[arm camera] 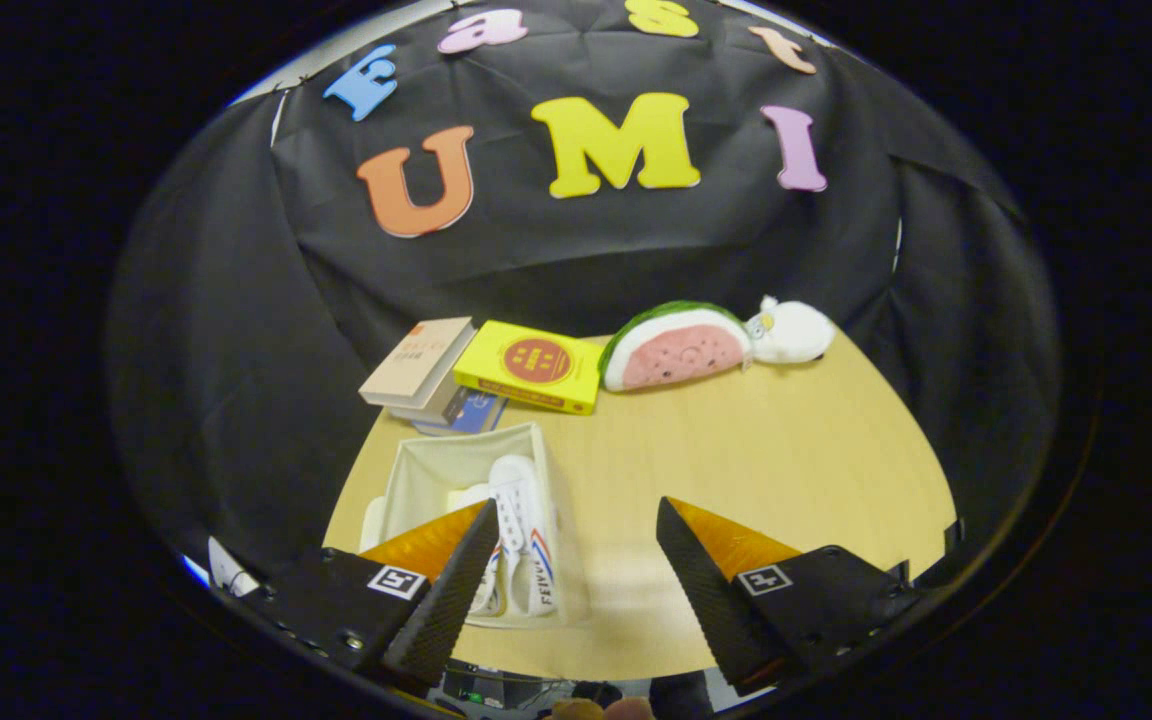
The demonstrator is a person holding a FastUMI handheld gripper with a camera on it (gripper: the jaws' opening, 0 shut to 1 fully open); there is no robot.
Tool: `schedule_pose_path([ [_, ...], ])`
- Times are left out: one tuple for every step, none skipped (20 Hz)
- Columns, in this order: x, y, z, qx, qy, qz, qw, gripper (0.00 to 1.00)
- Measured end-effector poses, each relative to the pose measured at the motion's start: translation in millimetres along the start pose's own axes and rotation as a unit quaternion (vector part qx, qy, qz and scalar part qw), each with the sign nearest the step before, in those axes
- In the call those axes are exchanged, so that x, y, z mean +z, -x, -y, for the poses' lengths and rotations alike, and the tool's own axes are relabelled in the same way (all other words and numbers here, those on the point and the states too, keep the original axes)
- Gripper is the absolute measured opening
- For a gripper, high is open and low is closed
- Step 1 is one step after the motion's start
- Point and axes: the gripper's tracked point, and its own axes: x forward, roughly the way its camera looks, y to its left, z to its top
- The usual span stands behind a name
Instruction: Open the storage box then place both shoes into the box .Put the left shoe in first, then the right shoe, with the right side of both shoes facing outward in a uniform manner.
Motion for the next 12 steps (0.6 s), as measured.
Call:
schedule_pose_path([
  [9.7,12.9,12.9,-0.012,0.001,0.022,1.000,0.97],
  [20.4,27.2,24.8,-0.021,0.001,0.044,0.999,0.97],
  [31.6,41.2,36.6,-0.031,0.003,0.066,0.997,0.97],
  [42.5,54.4,47.6,-0.038,0.006,0.086,0.996,0.96],
  [52.6,67.7,56.8,-0.044,0.007,0.107,0.993,0.97],
  [61.7,80.4,63.8,-0.047,0.007,0.128,0.991,0.97],
  [71.0,92.4,73.8,-0.053,0.006,0.148,0.988,0.96],
  [77.8,103.0,83.6,-0.059,0.011,0.166,0.984,0.96],
  [80.8,111.7,91.1,-0.064,0.014,0.178,0.982,0.96],
  [82.2,118.5,95.0,-0.063,0.014,0.190,0.980,0.97],
  [83.1,123.7,97.1,-0.060,0.016,0.202,0.977,0.97],
  [83.7,129.3,101.5,-0.060,0.019,0.211,0.975,0.96],
])
